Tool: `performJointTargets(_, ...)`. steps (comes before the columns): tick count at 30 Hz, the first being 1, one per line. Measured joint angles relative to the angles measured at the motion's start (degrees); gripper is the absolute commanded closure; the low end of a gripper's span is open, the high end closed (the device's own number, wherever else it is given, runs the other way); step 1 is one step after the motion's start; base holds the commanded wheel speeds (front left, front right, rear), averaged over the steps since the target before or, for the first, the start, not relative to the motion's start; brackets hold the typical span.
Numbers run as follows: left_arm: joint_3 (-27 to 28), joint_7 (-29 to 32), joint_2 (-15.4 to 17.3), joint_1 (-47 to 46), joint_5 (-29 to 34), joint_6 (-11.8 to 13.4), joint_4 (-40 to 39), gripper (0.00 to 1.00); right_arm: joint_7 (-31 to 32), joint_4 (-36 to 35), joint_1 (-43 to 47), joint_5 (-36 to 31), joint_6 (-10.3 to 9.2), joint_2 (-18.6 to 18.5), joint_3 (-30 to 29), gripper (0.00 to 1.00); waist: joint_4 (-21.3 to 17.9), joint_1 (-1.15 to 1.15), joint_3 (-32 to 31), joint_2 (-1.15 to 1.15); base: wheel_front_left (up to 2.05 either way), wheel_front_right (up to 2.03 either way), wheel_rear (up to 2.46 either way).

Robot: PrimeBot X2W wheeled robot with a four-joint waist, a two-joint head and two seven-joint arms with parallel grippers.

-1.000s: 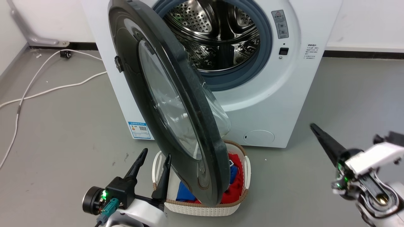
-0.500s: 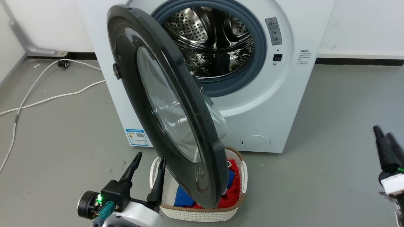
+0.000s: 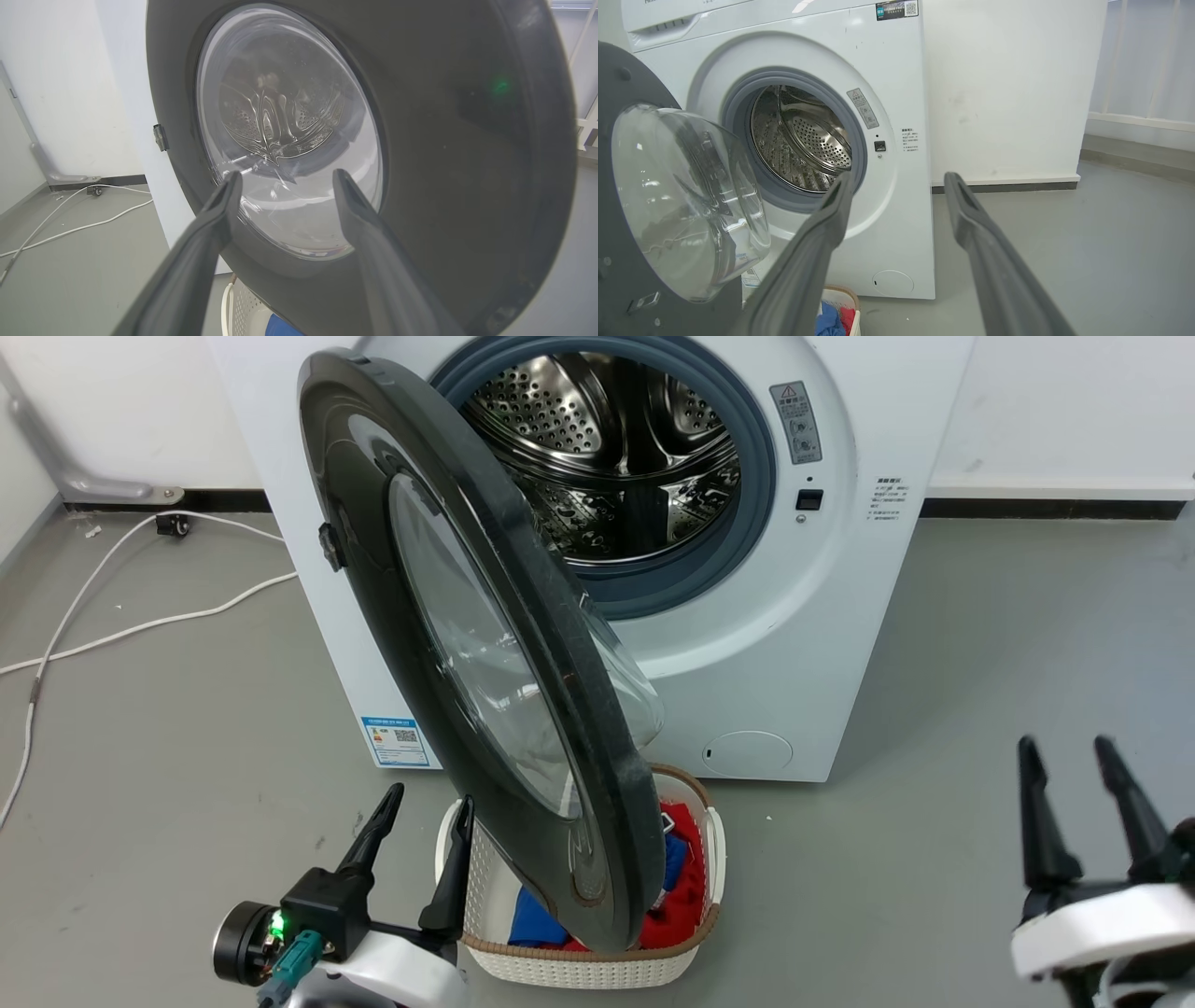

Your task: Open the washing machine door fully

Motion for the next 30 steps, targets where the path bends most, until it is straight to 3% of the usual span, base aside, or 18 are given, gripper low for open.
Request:
performJointTargets(4,0.3,0.0,0.0,0.0,-0.3,0.0,0.2,0.00,1.9,-2.8,3.9,-5.0,0.00,3.1,0.6,0.00,0.1,0.00,0.1,0.00,0.00,0.00,0.00)
performJointTargets(9,0.6,0.0,0.0,0.0,-0.3,0.3,0.3,0.00,2.5,-3.3,6.1,-6.7,0.00,4.7,1.7,0.00,0.1,0.00,0.4,0.00,0.00,0.00,0.00)
performJointTargets(30,1.0,0.0,0.2,-0.4,0.6,0.8,0.4,0.00,2.6,-1.7,6.2,-8.5,0.00,5.3,2.5,0.00,0.0,0.00,0.9,0.00,0.00,0.00,0.00)
